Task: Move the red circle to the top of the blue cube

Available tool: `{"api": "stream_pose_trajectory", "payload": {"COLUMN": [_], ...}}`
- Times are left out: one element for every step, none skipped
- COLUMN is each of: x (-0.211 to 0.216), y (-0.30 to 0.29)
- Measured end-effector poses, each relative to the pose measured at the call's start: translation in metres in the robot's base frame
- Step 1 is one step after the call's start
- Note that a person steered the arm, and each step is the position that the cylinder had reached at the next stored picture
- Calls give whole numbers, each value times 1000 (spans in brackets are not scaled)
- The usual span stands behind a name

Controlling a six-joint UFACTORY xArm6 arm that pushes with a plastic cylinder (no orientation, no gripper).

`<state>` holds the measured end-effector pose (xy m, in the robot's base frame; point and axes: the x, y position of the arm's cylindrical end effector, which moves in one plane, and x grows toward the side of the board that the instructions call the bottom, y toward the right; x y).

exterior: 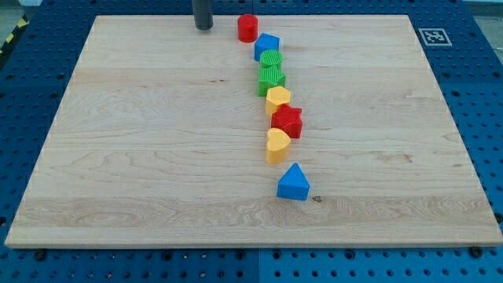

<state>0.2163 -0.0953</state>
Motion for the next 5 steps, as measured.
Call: {"api": "stream_pose_trajectory", "payload": {"x": [-2, -2, -2, -2, -1], "y": [0, 8, 34, 58, 64]}}
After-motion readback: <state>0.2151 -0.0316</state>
